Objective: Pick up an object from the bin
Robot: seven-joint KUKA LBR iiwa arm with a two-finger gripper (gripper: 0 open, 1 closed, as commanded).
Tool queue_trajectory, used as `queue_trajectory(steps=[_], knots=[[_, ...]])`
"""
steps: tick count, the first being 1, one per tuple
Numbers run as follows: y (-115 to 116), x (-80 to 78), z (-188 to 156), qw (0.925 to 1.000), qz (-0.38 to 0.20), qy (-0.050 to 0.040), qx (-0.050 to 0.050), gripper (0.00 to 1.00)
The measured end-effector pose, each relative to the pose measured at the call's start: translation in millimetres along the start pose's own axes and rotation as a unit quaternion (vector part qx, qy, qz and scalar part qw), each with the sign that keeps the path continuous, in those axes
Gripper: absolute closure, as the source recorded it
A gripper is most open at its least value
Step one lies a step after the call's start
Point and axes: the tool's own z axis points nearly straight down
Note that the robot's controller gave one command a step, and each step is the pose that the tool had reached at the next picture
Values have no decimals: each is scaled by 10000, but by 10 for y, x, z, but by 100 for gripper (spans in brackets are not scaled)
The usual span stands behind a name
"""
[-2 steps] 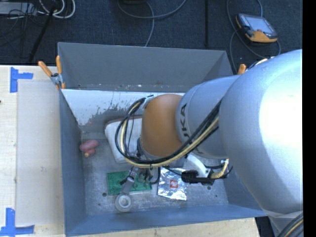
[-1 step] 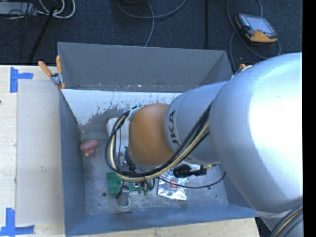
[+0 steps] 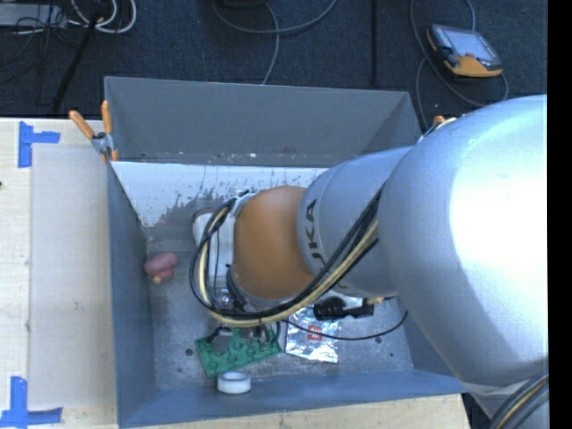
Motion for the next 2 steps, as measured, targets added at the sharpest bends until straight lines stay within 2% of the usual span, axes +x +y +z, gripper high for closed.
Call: queue_trajectory(steps=[1,2], knots=[[-7,4,6,10000,6,6,7,0],[-118,198,13,9908,1355,27,20,0]])
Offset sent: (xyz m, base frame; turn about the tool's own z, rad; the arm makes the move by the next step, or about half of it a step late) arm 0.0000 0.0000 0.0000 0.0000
